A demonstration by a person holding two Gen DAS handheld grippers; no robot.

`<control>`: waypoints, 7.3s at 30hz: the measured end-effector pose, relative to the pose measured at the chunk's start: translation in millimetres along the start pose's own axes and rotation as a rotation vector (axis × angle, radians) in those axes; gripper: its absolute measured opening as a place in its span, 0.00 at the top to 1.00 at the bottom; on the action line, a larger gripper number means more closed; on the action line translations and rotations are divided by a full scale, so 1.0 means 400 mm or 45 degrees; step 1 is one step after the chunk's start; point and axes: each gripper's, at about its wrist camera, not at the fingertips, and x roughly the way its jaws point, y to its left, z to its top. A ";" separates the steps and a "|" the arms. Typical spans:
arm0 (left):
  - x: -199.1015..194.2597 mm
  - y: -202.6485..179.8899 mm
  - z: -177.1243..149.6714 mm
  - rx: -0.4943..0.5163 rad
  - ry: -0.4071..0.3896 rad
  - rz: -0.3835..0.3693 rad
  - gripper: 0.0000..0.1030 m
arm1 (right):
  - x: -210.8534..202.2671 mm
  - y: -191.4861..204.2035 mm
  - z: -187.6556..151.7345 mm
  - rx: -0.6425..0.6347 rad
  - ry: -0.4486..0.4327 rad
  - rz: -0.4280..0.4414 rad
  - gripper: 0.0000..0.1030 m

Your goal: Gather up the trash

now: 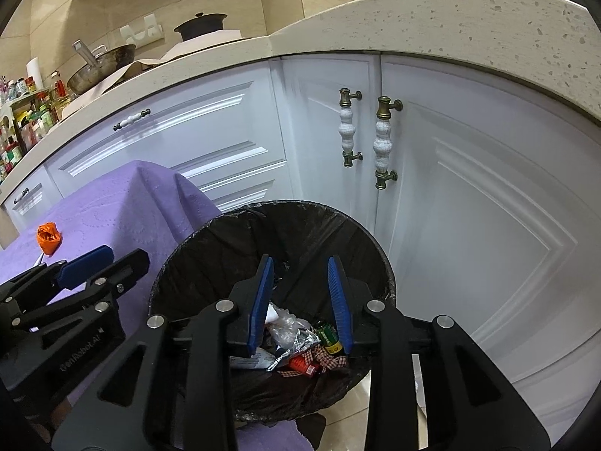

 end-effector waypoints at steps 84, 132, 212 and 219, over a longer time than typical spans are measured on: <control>-0.222 0.924 -0.227 -0.660 0.124 0.673 0.90 | 0.179 0.882 0.039 -0.500 0.231 0.488 0.51; -0.313 0.628 -0.233 -0.427 0.019 0.494 0.90 | -0.130 0.549 -0.073 -0.351 0.070 0.318 0.65; 0.018 0.023 0.035 0.013 -0.044 0.057 0.51 | -0.011 0.065 0.041 -0.029 -0.088 -0.066 0.52; 0.014 0.035 0.036 -0.005 -0.051 0.056 0.45 | -0.017 0.060 0.041 -0.029 -0.090 -0.075 0.51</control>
